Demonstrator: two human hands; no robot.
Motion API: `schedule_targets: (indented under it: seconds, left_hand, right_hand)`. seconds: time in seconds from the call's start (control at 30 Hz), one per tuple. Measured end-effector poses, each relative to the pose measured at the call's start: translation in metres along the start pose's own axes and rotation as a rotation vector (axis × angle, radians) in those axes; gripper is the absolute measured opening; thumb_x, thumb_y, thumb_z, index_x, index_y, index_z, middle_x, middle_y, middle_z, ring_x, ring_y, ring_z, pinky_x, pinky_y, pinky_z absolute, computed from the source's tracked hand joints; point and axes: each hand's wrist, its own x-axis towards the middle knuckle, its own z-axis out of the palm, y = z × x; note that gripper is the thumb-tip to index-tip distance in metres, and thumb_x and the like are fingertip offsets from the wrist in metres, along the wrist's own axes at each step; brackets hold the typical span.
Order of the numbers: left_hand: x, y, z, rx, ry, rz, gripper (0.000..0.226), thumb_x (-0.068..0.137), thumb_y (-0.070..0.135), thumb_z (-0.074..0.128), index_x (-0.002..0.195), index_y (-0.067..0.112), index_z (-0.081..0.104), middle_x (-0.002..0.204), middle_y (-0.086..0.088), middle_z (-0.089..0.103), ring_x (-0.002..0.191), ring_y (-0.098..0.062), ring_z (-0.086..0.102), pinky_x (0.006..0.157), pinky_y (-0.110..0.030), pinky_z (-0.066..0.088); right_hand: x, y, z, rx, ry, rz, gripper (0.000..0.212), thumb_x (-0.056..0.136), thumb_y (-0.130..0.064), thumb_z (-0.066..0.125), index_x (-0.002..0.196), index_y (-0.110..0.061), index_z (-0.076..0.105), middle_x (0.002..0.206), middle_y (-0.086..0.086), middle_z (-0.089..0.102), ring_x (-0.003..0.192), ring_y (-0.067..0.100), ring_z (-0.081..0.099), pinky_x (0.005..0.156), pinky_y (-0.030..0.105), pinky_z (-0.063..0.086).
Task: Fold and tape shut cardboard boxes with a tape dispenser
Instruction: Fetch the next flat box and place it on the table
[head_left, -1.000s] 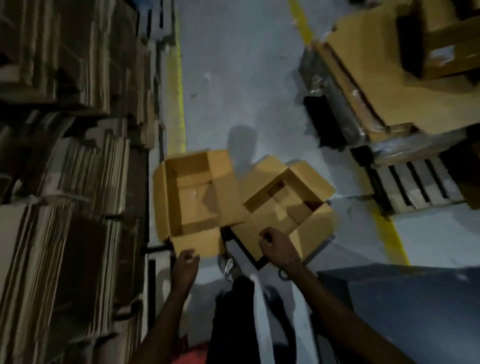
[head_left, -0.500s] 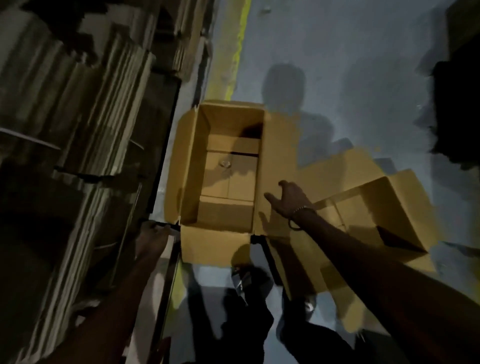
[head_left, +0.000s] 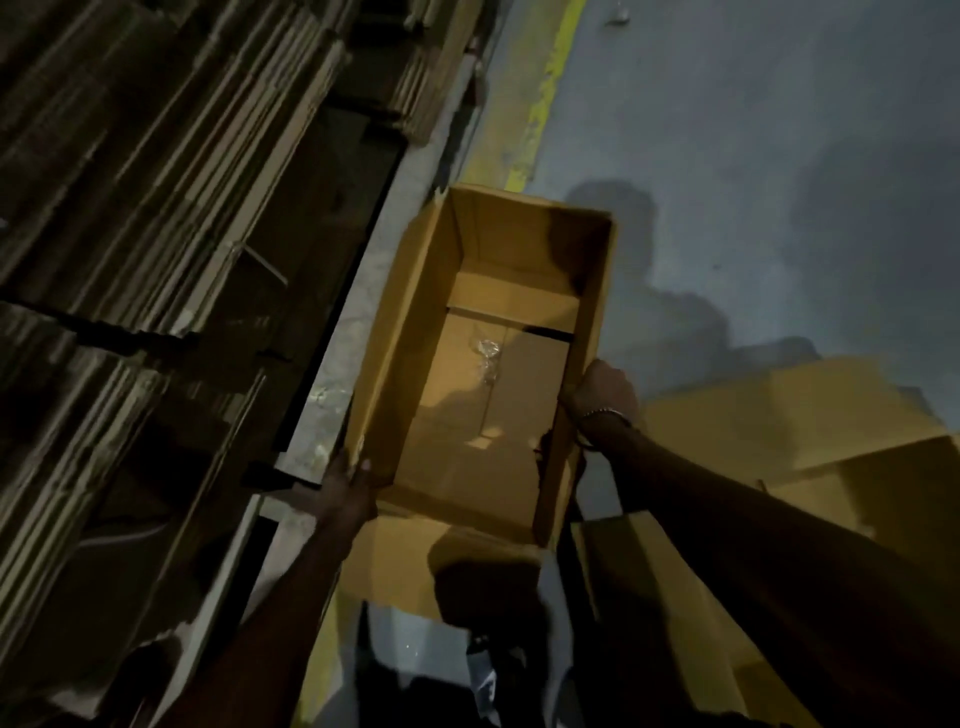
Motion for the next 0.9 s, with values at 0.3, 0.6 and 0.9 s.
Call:
schedule_targets:
  seconds: [0.3, 0.6, 0.9]
  left_hand:
    - [-0.092, 0.125, -0.129, 0.051, 0.076, 0.093, 0.047, 0.111, 0.032, 0.053, 0.154, 0.013, 0.053, 0.135, -0.023, 0.065, 0.126, -0.045, 0.060, 0.097, -0.044, 0.048]
    - [-0.268, 0.313, -0.241, 0.089, -0.147, 0.352, 0.067, 0.108, 0.039, 0.056, 0.166, 0.018, 0.030, 0.156, -0.021, 0.049, 0.138, -0.044, 0.050, 0.107, -0.050, 0.046]
    - [-0.477, 0.486, -0.188, 0.165, -0.611, 0.747, 0.072, 0.106, 0.032, 0.062, 0.167, 0.021, 0.026, 0.171, -0.004, 0.031, 0.155, -0.032, 0.034, 0.121, -0.054, 0.037]
  right_hand:
    - [-0.083, -0.056, -0.170, 0.199, 0.070, -0.042, 0.024, 0.078, -0.017, 0.069, 0.069, -0.007, 0.049, 0.066, 0.009, 0.052, 0.069, 0.030, 0.061, 0.055, 0.030, 0.039]
    - [-0.306, -0.027, -0.442, 0.471, 0.321, 0.194, 0.041, 0.095, -0.030, 0.070, 0.123, 0.000, 0.070, 0.096, 0.019, 0.077, 0.092, 0.038, 0.071, 0.083, 0.045, 0.058]
    - [-0.567, 0.119, -0.606, 0.679, 0.789, 0.657, 0.042, 0.088, -0.029, 0.076, 0.127, -0.015, 0.073, 0.079, 0.008, 0.076, 0.072, 0.024, 0.065, 0.069, 0.028, 0.050]
